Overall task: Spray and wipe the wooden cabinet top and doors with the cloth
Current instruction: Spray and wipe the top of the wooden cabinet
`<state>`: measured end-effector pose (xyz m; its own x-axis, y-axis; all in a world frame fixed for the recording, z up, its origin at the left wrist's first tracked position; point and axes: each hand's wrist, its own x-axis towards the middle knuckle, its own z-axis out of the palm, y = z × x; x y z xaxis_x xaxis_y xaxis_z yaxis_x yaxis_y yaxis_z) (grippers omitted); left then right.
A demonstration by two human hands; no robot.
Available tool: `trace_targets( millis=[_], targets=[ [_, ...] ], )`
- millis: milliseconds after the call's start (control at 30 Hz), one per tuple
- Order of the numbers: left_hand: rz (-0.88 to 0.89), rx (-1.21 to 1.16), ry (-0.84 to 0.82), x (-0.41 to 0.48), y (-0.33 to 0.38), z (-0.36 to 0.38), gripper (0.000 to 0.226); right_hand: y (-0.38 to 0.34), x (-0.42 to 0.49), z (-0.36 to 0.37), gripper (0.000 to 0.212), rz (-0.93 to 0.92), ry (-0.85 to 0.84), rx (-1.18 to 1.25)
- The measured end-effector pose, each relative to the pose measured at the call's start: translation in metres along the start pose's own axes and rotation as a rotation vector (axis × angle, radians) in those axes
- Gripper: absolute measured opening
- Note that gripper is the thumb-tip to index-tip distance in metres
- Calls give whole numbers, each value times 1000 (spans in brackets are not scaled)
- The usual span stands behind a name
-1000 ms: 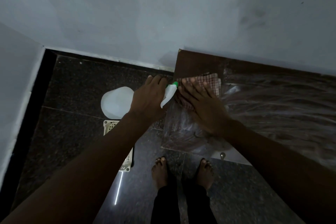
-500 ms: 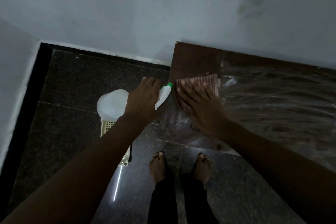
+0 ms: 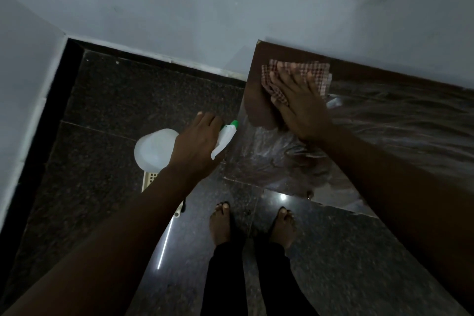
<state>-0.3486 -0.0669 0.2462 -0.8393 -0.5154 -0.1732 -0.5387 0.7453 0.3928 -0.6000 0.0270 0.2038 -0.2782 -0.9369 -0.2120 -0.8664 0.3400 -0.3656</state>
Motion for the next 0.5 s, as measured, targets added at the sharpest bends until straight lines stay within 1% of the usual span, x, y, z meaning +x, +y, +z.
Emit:
trace_targets(
  millis=[167, 367, 500],
  targets=[
    [29, 17, -4, -11, 2, 3, 49, -2, -13, 6, 58, -41, 6, -4],
    [94, 30, -29, -25, 3, 5, 53, -4, -14, 7, 56, -31, 27, -1],
    [130, 59, -30, -34, -2, 6, 50, -7, -15, 7, 55, -15, 26, 35]
  ],
)
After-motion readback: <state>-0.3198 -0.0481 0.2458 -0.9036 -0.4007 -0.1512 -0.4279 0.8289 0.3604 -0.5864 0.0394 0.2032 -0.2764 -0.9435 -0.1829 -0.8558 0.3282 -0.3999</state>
